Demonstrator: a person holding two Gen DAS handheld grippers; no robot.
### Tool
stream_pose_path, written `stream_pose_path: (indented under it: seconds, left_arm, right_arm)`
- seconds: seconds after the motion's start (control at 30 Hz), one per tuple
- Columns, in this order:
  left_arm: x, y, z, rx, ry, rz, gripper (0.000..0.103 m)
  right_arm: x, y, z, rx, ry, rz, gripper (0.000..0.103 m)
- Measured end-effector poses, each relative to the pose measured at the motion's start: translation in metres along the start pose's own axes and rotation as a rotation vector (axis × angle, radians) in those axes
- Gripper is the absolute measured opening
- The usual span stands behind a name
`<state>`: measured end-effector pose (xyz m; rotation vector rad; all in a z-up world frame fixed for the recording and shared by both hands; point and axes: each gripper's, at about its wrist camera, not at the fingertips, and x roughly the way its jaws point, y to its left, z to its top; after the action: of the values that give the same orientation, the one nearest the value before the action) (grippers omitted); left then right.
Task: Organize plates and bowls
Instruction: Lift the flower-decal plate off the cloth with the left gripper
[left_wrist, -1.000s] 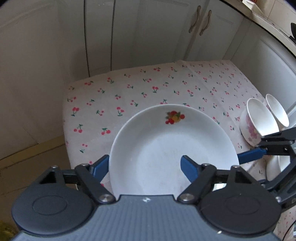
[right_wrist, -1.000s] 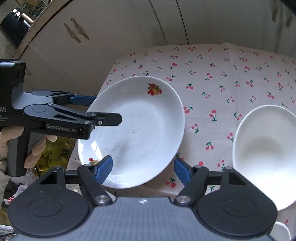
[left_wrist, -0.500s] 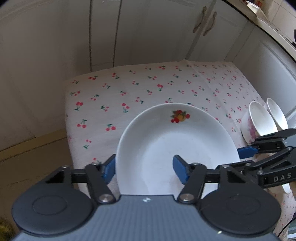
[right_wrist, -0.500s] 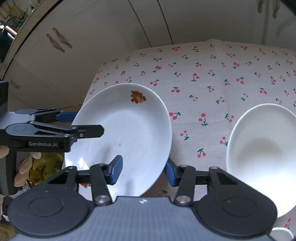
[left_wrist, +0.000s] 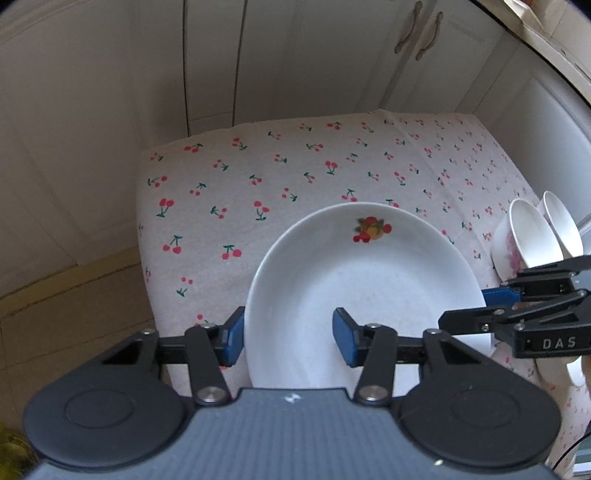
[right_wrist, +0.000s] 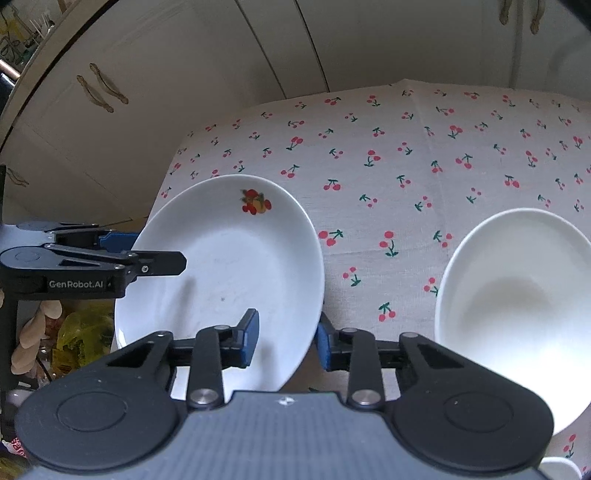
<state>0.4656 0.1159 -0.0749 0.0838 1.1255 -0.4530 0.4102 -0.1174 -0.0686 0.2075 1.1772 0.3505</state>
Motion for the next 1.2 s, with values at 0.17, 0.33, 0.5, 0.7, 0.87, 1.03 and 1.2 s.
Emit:
stream_pose_path:
  seconds: [0.17, 0.33, 0.5, 0.7, 0.87, 1.03, 1.2]
  left_arm:
    - [-0.003, 0.0, -0.002, -0.013, -0.004, -0.006, 0.048]
    - [-0.006, -0.001, -0.001, -0.017, -0.007, -0.012, 0.048]
    - [-0.008, -0.001, 0.0, -0.021, -0.016, -0.022, 0.048]
    - [-0.005, 0.003, -0.007, -0.011, -0.028, -0.041, 0.048]
    - [-0.003, 0.003, -0.014, 0.0, -0.04, -0.07, 0.054]
    - [-0.002, 0.004, -0.018, -0.012, -0.063, -0.086, 0.057]
    - [-0.003, 0.005, -0.018, -0.03, -0.056, -0.081, 0.054]
  right_arm:
    - [-0.001, 0.001, 0.001, 0.009, -0.007, -0.015, 0.037]
    - [-0.001, 0.002, 0.001, 0.012, -0.002, -0.023, 0.037]
    - [0.001, 0.001, 0.003, 0.016, -0.002, -0.028, 0.038]
    - [0.001, 0.002, 0.003, -0.008, -0.001, -0.014, 0.041]
    - [-0.002, 0.003, -0.002, -0.029, 0.006, 0.004, 0.044]
    - [-0.003, 0.006, -0.008, -0.033, 0.006, 0.008, 0.044]
    - [-0.004, 0.007, -0.011, -0.041, -0.018, -0.017, 0.038]
